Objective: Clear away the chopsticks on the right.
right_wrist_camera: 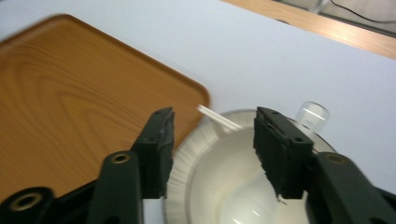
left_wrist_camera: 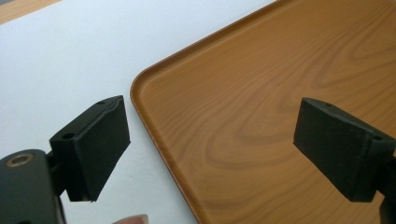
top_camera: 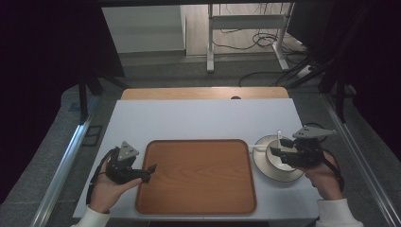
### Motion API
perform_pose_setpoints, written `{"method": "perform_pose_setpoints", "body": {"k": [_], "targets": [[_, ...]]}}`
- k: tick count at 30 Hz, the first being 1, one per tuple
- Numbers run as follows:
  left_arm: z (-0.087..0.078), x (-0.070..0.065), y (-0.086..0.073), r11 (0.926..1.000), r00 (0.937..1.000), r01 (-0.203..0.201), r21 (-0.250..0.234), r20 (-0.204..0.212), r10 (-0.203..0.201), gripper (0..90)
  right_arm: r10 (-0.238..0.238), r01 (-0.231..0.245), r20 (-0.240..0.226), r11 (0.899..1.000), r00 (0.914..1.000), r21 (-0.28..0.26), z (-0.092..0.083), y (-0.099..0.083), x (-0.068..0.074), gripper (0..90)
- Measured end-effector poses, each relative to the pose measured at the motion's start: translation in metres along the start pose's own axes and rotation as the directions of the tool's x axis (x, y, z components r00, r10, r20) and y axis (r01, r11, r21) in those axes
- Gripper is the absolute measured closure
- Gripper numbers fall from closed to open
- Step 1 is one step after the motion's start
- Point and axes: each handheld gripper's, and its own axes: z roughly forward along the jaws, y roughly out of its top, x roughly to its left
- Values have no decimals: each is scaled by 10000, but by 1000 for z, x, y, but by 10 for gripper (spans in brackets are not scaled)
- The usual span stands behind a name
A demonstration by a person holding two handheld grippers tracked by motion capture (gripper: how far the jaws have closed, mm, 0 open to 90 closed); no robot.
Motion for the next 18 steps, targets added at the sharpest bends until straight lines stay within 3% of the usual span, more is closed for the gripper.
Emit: {"method": "perform_pose_setpoints", "body": {"k": [6, 10, 18], "targets": [[1, 2, -1, 10000, 10000, 33, 34, -34, -33, 103, -59, 53, 186, 9995, 9998, 322, -9, -4, -15, 699], [1, 3, -1, 10000, 9999, -18, 54, -108, 18, 106, -600, 524, 739, 9934, 9955, 1019, -13, -6, -21, 832], [-1, 3, -1, 10000, 10000, -19, 16, -89, 19, 106, -573, 424, 1179, 9912, 9914, 1252, -16, -7, -32, 895]]}}
